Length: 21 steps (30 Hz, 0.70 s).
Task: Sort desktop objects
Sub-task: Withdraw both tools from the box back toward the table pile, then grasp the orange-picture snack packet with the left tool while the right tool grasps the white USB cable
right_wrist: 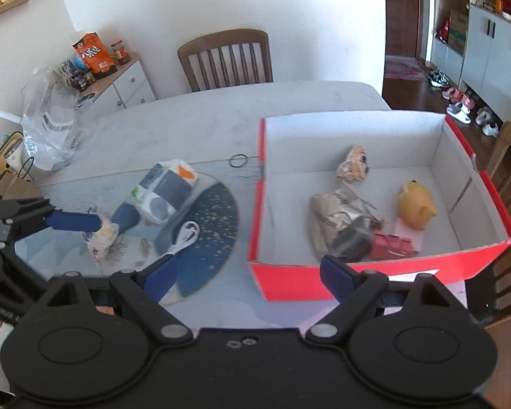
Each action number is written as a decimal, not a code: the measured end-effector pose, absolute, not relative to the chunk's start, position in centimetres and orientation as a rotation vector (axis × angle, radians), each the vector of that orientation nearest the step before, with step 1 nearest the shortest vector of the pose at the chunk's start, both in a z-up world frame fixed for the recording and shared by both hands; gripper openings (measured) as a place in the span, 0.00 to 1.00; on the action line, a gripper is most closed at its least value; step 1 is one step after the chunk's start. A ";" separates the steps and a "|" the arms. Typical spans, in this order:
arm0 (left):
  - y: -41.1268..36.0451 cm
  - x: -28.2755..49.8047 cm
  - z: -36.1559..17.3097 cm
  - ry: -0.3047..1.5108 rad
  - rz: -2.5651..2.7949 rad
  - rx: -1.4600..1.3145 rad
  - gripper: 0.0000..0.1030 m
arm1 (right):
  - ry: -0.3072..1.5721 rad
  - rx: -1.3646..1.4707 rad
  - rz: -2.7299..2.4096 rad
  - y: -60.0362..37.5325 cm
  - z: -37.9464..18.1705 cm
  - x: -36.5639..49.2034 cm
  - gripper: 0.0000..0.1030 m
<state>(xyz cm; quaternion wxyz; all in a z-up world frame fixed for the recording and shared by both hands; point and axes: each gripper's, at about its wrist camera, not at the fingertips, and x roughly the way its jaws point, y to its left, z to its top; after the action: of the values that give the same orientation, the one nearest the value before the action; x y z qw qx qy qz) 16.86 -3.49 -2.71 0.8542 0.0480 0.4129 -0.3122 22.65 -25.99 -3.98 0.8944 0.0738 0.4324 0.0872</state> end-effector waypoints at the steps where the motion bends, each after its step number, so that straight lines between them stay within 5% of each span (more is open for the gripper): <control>1: -2.8 16.6 -2.9 0.871 -0.654 0.099 1.00 | 0.893 0.150 0.185 -25.5 -4.0 22.7 0.88; 21: 3.7 13.9 -9.6 0.944 -0.667 0.125 1.00 | 0.952 0.089 0.252 -16.3 -7.4 25.8 0.88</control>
<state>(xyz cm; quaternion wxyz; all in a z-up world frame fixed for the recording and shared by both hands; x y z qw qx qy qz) 13.94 3.72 -9.65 0.8357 0.0591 0.4458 -0.3152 25.82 -16.32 -7.44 0.8803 0.0426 0.4568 0.1208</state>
